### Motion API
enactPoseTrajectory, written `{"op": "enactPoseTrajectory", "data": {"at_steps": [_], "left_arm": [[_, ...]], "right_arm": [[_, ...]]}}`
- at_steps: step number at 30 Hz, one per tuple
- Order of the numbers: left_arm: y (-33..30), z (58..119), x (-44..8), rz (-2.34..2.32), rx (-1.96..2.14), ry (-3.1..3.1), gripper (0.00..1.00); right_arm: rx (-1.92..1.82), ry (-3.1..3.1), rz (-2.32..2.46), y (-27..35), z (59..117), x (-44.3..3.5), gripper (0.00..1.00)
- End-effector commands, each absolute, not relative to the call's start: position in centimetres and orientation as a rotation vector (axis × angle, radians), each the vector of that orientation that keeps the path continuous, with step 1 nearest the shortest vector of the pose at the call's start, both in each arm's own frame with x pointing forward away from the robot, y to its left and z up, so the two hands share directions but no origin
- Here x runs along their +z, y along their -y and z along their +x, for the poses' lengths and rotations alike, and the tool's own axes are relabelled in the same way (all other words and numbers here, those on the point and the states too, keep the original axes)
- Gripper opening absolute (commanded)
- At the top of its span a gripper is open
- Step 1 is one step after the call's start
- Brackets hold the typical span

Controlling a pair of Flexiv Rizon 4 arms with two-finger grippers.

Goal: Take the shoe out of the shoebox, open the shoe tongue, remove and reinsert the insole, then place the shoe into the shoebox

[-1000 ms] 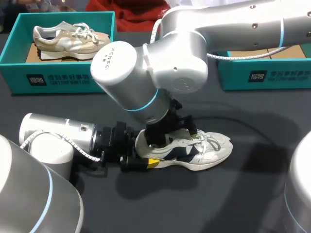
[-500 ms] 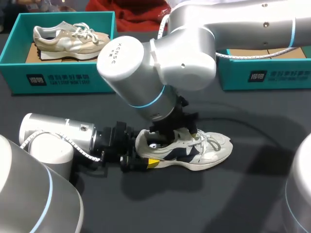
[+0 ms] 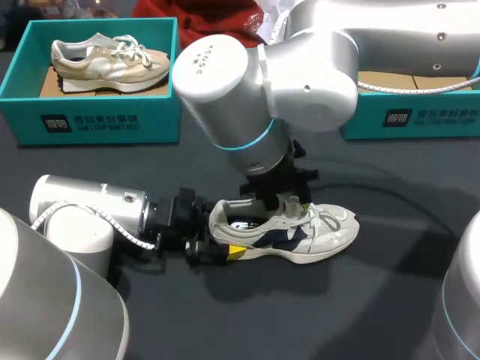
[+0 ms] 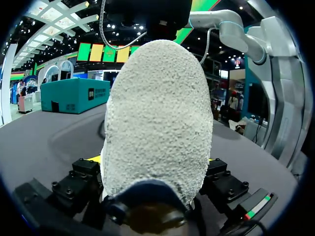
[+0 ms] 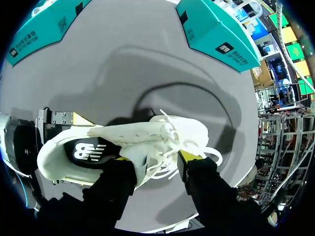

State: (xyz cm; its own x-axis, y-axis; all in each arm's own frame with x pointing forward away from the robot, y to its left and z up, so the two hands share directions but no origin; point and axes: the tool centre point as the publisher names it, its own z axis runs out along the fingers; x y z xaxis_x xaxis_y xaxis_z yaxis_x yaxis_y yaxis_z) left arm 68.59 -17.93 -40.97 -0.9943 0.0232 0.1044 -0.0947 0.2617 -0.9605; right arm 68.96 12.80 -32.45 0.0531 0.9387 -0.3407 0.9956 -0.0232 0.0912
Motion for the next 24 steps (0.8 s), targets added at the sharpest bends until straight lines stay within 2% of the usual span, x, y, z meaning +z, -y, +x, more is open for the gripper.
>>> {"op": "enactPoseTrajectory", "data": {"at_steps": [1,10,19,24], "left_arm": [[18.1,68.4,-41.4,0.068,1.847,2.417,0.00],[18.1,68.4,-41.4,0.068,1.847,2.417,0.00],[18.1,68.4,-41.4,0.068,1.847,2.417,0.00],[18.1,68.4,-41.4,0.068,1.847,2.417,0.00]], "right_arm": [[-0.207,-1.879,2.151,-11.9,68.7,-32.8,0.42],[-0.201,-1.910,2.165,-11.0,68.5,-31.8,0.40],[-0.188,-2.007,2.147,-12.9,67.8,-32.7,0.40],[-0.194,-2.027,2.149,-13.5,67.4,-32.7,0.34]]}}
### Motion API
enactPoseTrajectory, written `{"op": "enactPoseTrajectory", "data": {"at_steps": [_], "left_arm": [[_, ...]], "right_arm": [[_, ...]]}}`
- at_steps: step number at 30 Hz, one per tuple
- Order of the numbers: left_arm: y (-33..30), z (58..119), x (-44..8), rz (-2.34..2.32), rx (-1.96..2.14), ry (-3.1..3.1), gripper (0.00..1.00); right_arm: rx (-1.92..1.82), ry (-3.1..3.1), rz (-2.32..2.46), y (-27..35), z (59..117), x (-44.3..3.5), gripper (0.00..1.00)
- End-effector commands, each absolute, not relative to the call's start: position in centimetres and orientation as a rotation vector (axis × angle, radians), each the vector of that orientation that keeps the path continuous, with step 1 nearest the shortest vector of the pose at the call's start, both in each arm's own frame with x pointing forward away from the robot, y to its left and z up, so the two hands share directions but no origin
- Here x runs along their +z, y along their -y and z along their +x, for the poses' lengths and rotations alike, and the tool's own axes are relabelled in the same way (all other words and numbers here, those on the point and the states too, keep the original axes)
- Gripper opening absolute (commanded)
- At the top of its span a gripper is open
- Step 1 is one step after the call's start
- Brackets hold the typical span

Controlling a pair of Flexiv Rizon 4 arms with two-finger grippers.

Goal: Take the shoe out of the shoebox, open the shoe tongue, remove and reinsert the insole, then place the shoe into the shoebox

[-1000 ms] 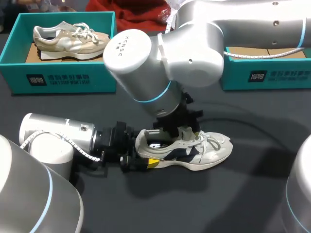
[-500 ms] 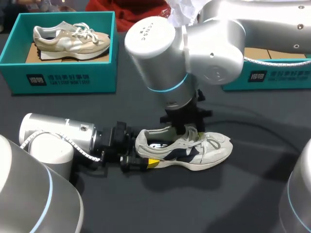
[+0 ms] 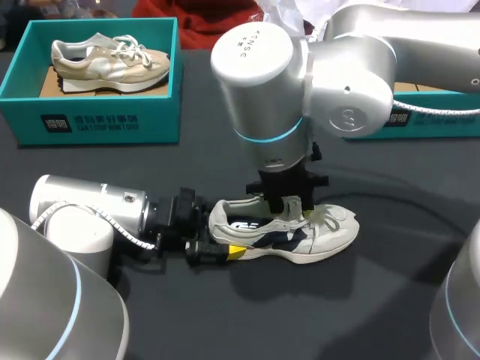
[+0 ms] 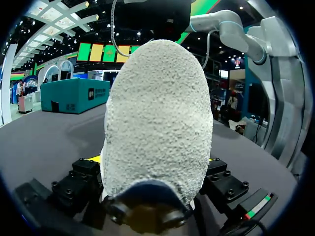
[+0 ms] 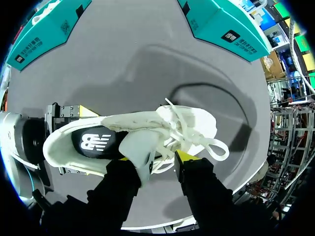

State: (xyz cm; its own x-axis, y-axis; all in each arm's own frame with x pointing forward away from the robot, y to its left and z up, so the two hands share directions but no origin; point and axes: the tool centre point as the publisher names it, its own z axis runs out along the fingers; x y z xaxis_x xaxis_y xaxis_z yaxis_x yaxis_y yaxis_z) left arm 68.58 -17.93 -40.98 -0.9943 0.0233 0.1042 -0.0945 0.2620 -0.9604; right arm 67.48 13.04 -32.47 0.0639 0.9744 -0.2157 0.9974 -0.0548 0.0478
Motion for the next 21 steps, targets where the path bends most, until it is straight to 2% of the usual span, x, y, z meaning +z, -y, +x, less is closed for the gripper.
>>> {"op": "enactPoseTrajectory", "data": {"at_steps": [1,4,6,12,18,21], "left_arm": [[18.1,68.4,-41.4,0.068,1.847,2.417,0.00],[18.1,68.4,-41.4,0.068,1.847,2.417,0.00],[18.1,68.4,-41.4,0.068,1.847,2.417,0.00],[18.1,68.4,-41.4,0.068,1.847,2.417,0.00],[18.1,68.4,-41.4,0.068,1.847,2.417,0.00],[18.1,68.4,-41.4,0.068,1.847,2.417,0.00]], "right_arm": [[-0.194,-2.028,2.149,-13.5,67.3,-32.7,0.32],[-0.201,-2.035,2.147,-13.6,67.2,-32.5,0.16],[-0.202,-2.046,2.144,-13.7,67.2,-32.3,0.00],[-0.235,-2.162,2.086,-13.3,67.6,-31.3,0.00],[0.051,-2.426,1.968,-11.1,67.9,-30.0,0.00],[0.166,-2.453,2.137,-10.3,67.6,-30.5,0.00]]}}
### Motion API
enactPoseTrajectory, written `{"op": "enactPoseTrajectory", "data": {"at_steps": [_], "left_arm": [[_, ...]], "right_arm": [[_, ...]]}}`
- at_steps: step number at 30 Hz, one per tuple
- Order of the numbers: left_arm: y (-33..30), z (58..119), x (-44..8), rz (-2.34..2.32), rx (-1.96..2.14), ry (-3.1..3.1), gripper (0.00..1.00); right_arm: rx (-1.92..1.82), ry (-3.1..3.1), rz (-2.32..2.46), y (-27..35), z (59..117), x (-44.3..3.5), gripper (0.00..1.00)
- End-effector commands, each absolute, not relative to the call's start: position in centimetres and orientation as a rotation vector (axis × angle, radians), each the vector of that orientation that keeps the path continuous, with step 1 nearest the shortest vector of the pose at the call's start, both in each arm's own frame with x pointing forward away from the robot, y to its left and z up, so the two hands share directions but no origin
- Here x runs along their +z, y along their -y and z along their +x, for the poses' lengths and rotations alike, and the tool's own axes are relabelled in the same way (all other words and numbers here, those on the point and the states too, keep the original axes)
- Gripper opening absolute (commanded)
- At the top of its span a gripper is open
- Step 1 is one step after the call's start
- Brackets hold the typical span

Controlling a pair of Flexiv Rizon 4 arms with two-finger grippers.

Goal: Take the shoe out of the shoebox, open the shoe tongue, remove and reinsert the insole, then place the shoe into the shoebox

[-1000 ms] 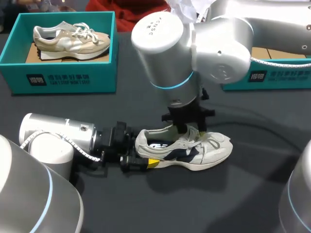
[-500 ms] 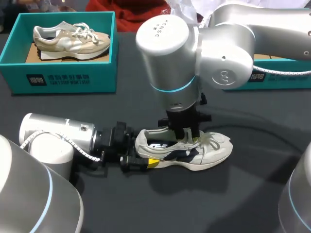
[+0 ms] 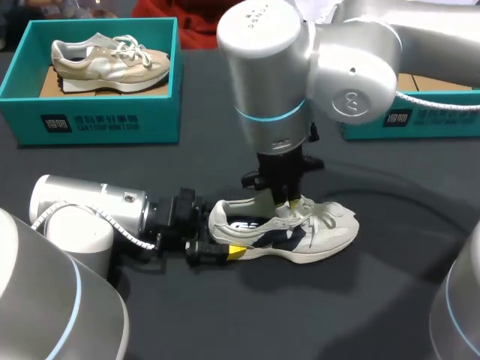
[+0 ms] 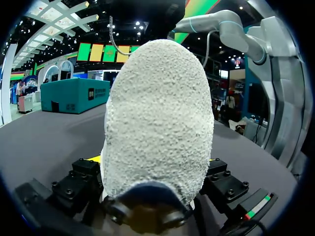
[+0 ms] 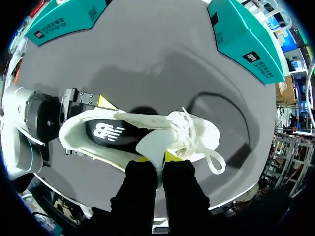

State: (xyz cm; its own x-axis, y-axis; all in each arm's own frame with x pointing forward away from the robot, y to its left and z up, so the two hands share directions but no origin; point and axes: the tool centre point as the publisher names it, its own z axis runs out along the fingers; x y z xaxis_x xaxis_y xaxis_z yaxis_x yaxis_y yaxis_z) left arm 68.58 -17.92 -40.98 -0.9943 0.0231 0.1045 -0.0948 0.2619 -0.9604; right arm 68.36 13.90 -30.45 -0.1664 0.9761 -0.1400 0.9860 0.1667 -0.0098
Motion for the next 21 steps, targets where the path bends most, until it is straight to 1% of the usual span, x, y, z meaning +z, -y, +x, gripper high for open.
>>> {"op": "enactPoseTrajectory", "data": {"at_steps": [1,15,21], "left_arm": [[18.1,68.4,-41.4,0.068,1.847,2.417,0.00],[18.1,68.4,-41.4,0.068,1.847,2.417,0.00],[18.1,68.4,-41.4,0.068,1.847,2.417,0.00]], "right_arm": [[0.166,-2.453,2.137,-10.3,67.6,-30.5,0.00],[0.166,-2.453,2.137,-10.3,67.6,-30.5,0.00],[0.176,-2.451,2.156,-7.9,67.5,-30.0,0.00]]}}
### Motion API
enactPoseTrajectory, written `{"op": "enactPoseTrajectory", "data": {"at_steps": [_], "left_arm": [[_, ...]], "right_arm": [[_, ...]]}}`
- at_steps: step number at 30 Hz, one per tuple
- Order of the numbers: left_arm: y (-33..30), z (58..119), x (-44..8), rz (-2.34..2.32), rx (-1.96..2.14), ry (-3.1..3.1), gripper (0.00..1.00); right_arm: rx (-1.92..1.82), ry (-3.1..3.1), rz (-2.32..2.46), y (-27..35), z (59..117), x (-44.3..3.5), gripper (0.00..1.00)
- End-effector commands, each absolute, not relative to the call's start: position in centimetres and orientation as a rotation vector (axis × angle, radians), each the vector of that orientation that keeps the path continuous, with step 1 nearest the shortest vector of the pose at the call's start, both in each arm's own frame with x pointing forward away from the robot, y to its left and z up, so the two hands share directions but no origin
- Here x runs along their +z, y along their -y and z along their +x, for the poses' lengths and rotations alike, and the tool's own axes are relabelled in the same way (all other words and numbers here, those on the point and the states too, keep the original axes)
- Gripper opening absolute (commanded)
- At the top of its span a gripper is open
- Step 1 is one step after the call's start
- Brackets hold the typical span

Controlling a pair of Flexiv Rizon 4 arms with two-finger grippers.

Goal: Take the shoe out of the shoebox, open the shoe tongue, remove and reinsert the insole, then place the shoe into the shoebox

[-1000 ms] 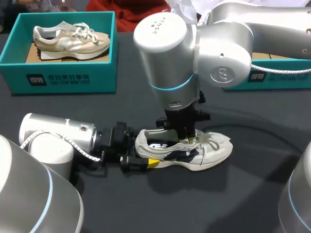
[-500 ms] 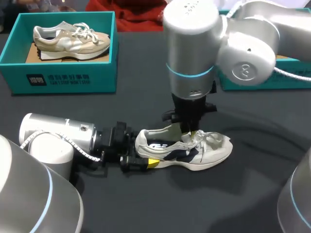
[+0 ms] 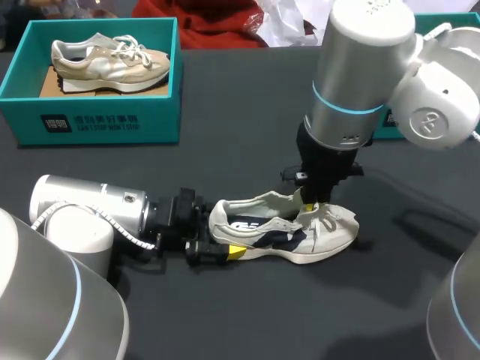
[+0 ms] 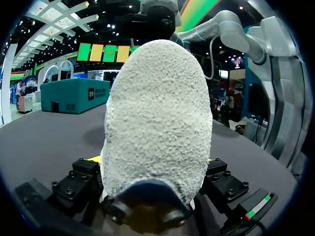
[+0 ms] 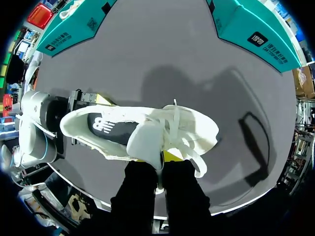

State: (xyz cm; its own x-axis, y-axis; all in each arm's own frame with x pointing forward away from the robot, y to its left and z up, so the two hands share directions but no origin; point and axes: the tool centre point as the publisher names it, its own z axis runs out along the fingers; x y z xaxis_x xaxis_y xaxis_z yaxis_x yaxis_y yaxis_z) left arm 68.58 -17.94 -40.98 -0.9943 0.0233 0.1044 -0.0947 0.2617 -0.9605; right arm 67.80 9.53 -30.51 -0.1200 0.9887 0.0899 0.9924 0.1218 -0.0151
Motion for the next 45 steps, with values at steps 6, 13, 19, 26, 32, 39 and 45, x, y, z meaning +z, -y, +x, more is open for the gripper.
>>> {"op": "enactPoseTrajectory", "data": {"at_steps": [6,13,19,26,32,39,45], "left_arm": [[18.1,68.4,-41.4,0.068,1.847,2.417,0.00],[18.1,68.4,-41.4,0.068,1.847,2.417,0.00],[18.1,68.4,-41.4,0.068,1.847,2.417,0.00],[18.1,68.4,-41.4,0.068,1.847,2.417,0.00],[18.1,68.4,-41.4,0.068,1.847,2.417,0.00],[18.1,68.4,-41.4,0.068,1.847,2.417,0.00],[18.1,68.4,-41.4,0.068,1.847,2.417,0.00]], "right_arm": [[-0.140,2.273,-1.956,-6.8,67.5,-30.1,0.00],[-0.123,2.304,-1.886,-5.6,68.0,-31.0,0.00],[-0.139,2.313,-1.854,-5.2,68.3,-32.0,0.00],[-0.118,2.340,-1.867,-4.8,68.5,-33.4,0.00],[-0.040,2.338,-1.912,-4.3,68.7,-34.1,0.00],[0.036,2.333,-1.990,-4.1,68.9,-34.2,0.07],[0.060,2.320,-2.040,-3.7,69.0,-34.2,0.31]]}}
